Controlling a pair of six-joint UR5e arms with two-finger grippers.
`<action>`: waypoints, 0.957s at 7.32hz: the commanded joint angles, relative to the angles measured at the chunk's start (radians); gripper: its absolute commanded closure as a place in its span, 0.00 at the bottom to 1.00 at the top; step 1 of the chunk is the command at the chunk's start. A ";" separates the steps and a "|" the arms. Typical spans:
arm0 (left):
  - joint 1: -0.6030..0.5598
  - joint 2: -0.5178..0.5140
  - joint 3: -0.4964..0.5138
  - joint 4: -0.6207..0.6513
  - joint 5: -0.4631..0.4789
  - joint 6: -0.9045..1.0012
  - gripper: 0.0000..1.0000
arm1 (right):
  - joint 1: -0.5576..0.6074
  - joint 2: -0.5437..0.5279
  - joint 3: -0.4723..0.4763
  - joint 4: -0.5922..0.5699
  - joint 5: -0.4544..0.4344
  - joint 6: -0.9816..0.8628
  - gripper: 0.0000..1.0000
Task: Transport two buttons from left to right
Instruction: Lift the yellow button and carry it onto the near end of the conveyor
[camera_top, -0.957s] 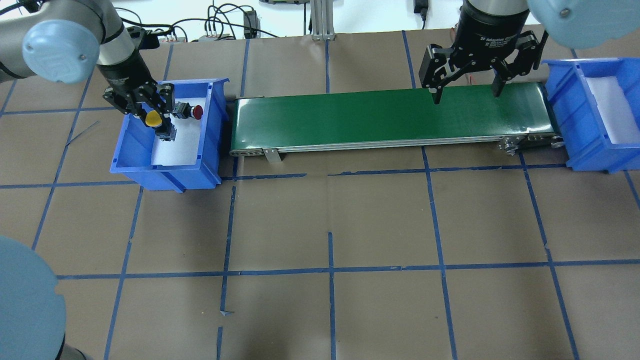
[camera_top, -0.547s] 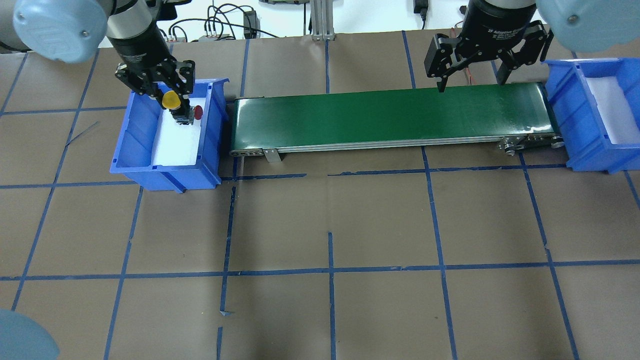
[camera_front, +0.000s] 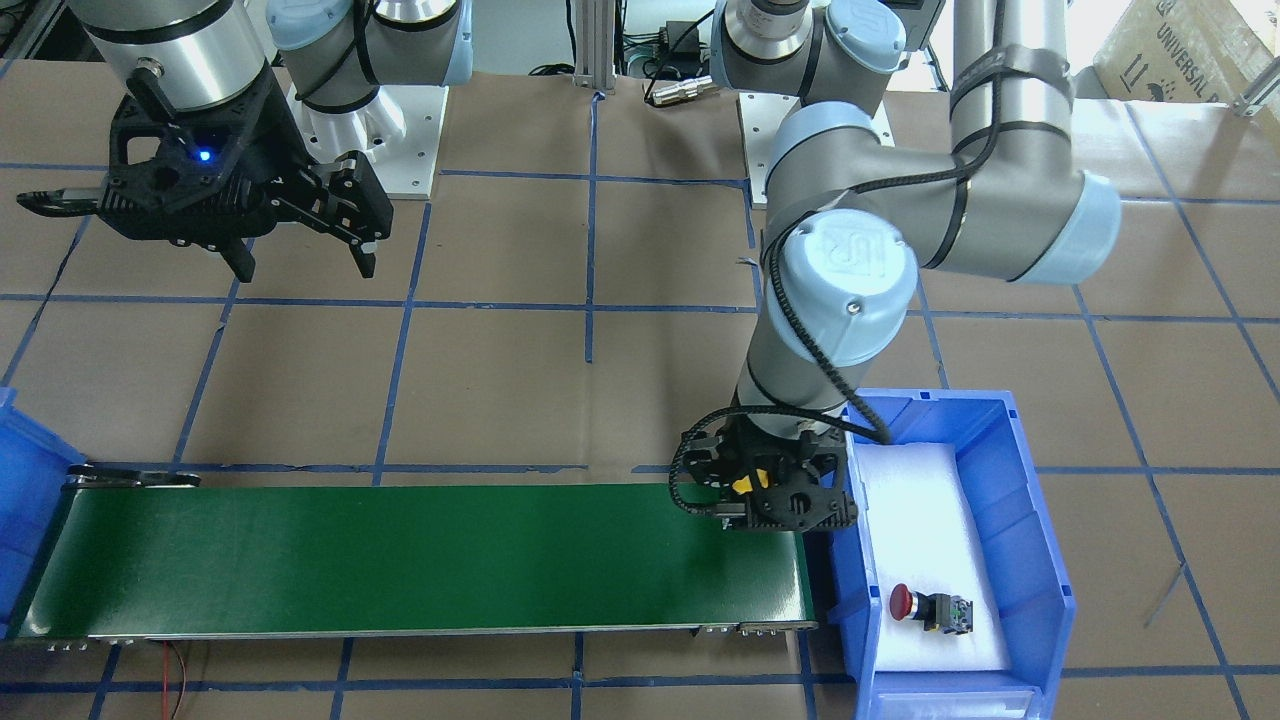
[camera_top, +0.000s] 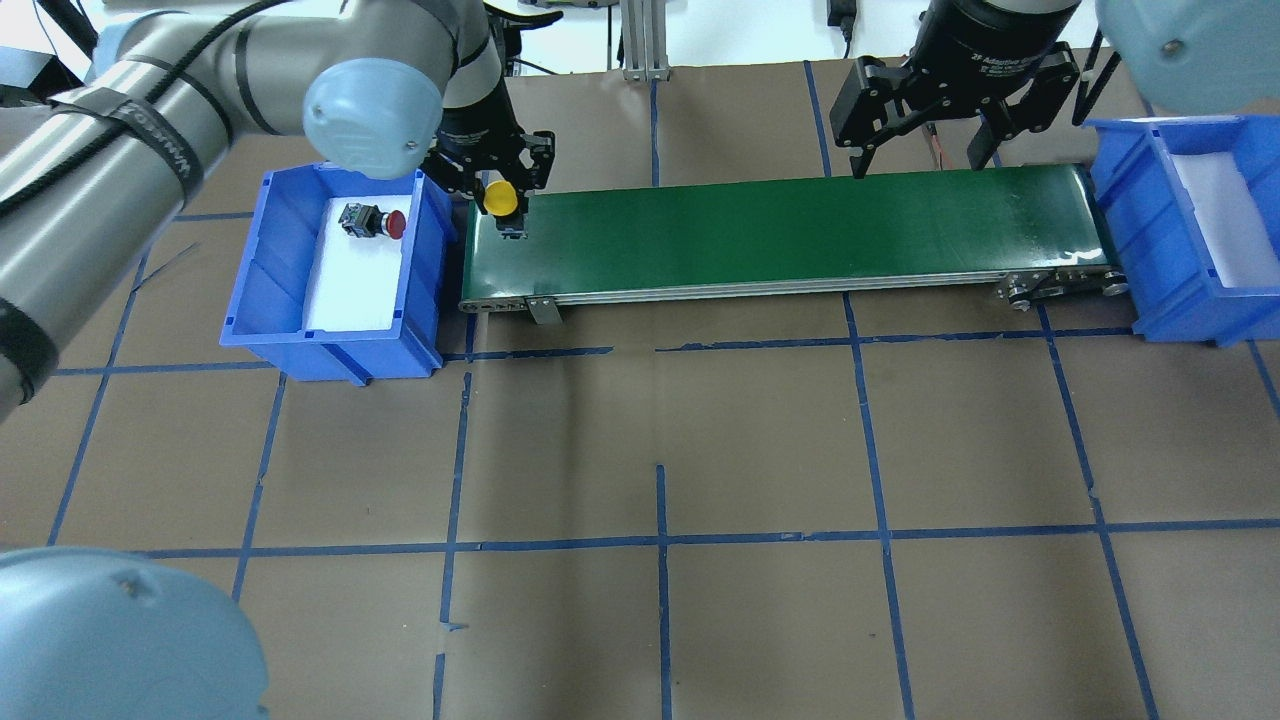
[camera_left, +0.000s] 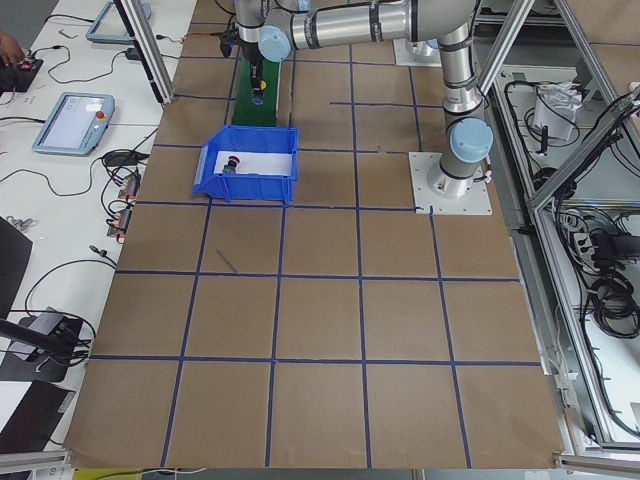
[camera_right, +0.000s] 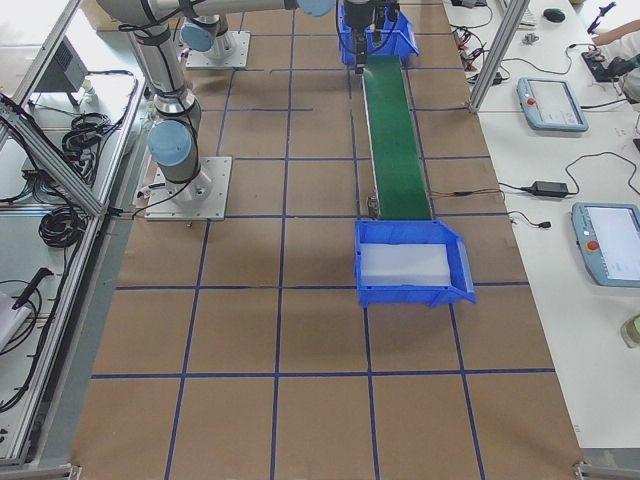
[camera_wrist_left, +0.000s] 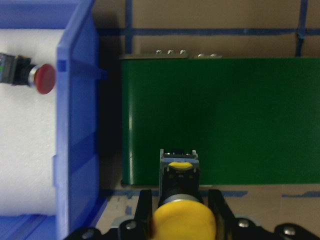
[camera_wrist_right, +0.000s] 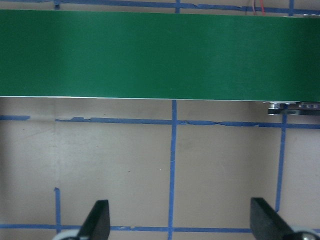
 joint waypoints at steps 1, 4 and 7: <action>-0.020 -0.061 0.000 0.033 0.007 0.002 0.71 | -0.032 -0.002 0.010 0.005 0.036 -0.008 0.00; -0.013 -0.074 0.001 0.047 0.007 0.004 0.01 | -0.044 -0.012 0.008 0.044 0.042 -0.008 0.00; 0.002 0.001 -0.003 0.029 0.001 0.094 0.00 | -0.047 0.000 -0.001 0.041 0.026 -0.008 0.00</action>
